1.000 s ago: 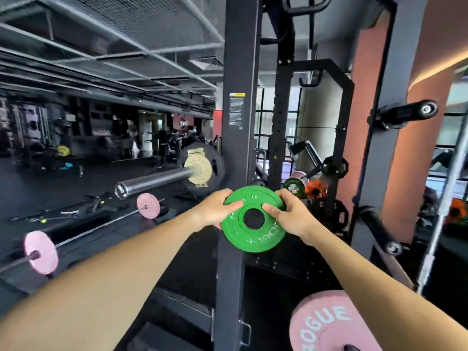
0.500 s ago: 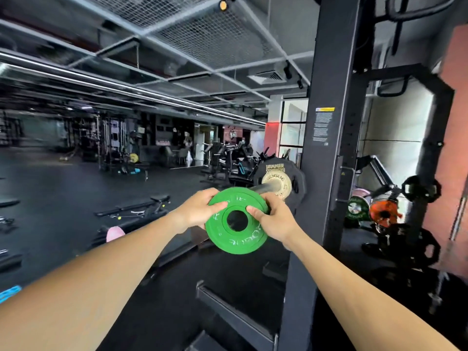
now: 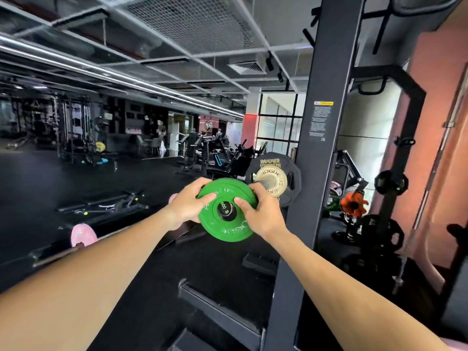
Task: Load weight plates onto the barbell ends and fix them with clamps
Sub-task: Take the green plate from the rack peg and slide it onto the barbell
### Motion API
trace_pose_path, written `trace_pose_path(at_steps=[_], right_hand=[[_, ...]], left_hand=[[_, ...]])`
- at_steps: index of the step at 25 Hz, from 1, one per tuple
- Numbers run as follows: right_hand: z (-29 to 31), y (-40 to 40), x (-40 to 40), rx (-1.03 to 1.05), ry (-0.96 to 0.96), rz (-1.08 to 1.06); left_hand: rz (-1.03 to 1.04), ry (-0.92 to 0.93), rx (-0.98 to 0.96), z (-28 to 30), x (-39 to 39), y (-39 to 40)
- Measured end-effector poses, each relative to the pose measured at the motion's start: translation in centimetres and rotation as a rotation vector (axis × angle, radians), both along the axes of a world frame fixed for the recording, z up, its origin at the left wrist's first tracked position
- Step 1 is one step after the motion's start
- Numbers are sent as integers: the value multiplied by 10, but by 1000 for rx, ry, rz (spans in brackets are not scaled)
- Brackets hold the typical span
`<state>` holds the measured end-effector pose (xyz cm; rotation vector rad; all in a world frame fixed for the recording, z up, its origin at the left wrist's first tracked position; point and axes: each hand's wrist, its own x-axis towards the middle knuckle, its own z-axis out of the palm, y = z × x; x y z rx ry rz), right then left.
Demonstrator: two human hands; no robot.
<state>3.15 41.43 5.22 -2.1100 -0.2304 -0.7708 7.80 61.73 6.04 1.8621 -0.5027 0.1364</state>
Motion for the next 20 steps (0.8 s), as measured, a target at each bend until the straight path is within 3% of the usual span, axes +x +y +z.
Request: trace_pose_path(at_steps=[20], right_hand=[[2, -28, 75, 18, 61, -47]], left_hand=[[-126, 32, -27, -2, 106, -41]])
